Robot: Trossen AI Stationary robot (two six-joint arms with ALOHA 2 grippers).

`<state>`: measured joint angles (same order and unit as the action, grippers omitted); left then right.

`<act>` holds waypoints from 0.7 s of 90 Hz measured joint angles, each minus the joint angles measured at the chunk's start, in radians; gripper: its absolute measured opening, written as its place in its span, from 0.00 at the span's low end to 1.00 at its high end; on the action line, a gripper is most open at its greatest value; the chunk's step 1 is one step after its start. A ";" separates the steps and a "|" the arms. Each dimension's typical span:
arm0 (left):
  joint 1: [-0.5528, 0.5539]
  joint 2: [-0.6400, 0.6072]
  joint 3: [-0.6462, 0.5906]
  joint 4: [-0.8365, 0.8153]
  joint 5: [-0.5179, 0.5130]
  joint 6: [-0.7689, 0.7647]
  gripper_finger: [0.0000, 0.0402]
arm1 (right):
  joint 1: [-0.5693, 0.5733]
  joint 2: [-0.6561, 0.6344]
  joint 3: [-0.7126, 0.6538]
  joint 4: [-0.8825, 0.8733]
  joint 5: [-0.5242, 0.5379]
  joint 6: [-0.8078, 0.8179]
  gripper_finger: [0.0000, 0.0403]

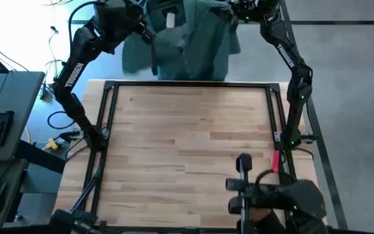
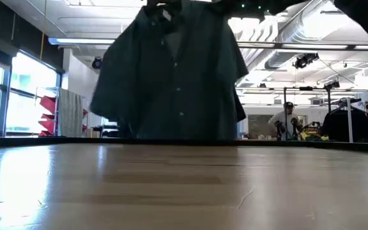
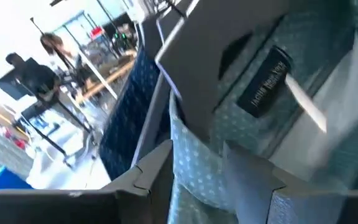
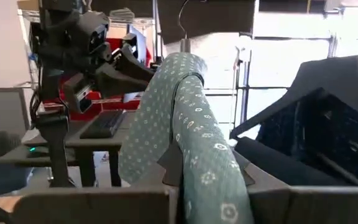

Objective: Hang clothes
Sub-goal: Unhang the hangered light blue polo shirt from the hanger racked

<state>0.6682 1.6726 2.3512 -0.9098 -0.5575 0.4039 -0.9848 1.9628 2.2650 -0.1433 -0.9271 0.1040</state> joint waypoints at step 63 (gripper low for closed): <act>0.016 -0.068 -0.001 -0.258 0.097 -0.116 0.29 | 0.213 -0.493 -0.342 -0.365 0.389 0.217 0.05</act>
<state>0.6838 1.6046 2.3501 -1.1679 -0.4604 0.2878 -0.7715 1.4696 1.9229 -0.5086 -0.5379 0.3209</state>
